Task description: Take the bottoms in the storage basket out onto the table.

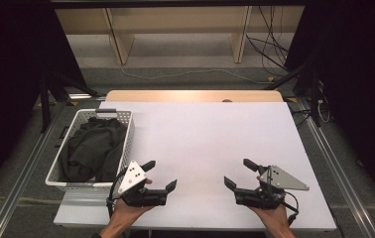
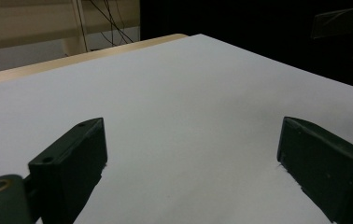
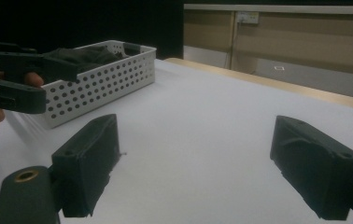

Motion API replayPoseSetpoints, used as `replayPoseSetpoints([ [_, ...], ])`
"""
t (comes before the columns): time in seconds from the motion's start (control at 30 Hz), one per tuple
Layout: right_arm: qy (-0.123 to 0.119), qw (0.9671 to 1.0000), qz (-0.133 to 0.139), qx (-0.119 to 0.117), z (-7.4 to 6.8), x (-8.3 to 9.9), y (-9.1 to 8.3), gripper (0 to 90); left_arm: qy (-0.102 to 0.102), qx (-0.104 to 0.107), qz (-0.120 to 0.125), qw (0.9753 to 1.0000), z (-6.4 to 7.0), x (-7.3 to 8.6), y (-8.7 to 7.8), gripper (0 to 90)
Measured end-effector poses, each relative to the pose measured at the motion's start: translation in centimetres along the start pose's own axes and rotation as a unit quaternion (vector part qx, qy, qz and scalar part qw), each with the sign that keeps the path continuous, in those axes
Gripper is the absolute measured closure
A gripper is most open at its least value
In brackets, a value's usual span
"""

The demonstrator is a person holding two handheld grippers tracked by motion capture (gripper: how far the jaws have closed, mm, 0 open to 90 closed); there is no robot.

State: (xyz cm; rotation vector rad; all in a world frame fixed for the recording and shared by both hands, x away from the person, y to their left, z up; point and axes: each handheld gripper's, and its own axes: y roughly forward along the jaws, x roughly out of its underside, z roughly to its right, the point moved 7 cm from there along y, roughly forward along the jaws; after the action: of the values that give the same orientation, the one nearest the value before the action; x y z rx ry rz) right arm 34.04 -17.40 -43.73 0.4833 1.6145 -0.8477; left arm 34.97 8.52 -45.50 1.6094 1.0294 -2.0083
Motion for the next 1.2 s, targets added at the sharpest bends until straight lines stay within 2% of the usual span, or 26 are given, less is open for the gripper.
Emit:
replayPoseSetpoints([
  [0.47,-0.001,1.0,0.003,0.005,0.1,-0.1,-0.2,16.7,-0.009,-0.009,0.003,0.9999,-0.7,-0.3,0.3,8.0],
  [0.6,-0.013,0.9998,0.008,0.012,0.0,-0.2,-0.2,16.7,-0.033,-0.015,0.009,0.9993,-0.7,-1.3,0.5,8.0],
  [0.7,-0.015,0.9998,0.007,0.013,0.0,-0.2,-0.2,16.8,-0.025,-0.018,0.009,0.9995,-0.6,-2.1,0.7,7.7],
  [0.8,-0.016,0.9998,0.007,0.013,0.0,-0.2,-0.2,16.9,-0.028,-0.028,0.009,0.9992,-0.8,-2.7,1.0,7.7],
  [0.9,-0.014,0.9998,0.002,0.014,0.0,0.0,0.0,17.1,-0.025,-0.04,-0.008,0.9989,-1.3,-3.1,1.6,7.8],
  [1.03,-0.016,0.9998,0.002,0.013,0.0,0.0,0.0,17.1,-0.042,-0.051,-0.017,0.9977,-2.2,-4.1,1.8,7.9],
  [1.07,-0.015,0.9998,0.001,0.013,0.0,0.0,0.0,17.1,-0.047,-0.05,-0.03,0.9972,-2.5,-4.3,2.0,7.8],
  [1.13,-0.013,0.9999,-0.005,0.009,0.0,0.2,0.2,17.1,-0.063,-0.055,-0.074,0.9938,-3.0,-4.8,2.4,6.9],
  [1.17,-0.011,0.9999,-0.005,0.008,0.0,0.2,0.2,17.1,-0.07,-0.054,-0.085,0.9924,-3.1,-5.1,2.5,6.8],
  [1.2,-0.01,0.9999,-0.005,0.006,0.0,0.2,0.3,17.1,-0.069,-0.053,-0.087,0.9924,-3.2,-5.5,2.6,6.8],
])
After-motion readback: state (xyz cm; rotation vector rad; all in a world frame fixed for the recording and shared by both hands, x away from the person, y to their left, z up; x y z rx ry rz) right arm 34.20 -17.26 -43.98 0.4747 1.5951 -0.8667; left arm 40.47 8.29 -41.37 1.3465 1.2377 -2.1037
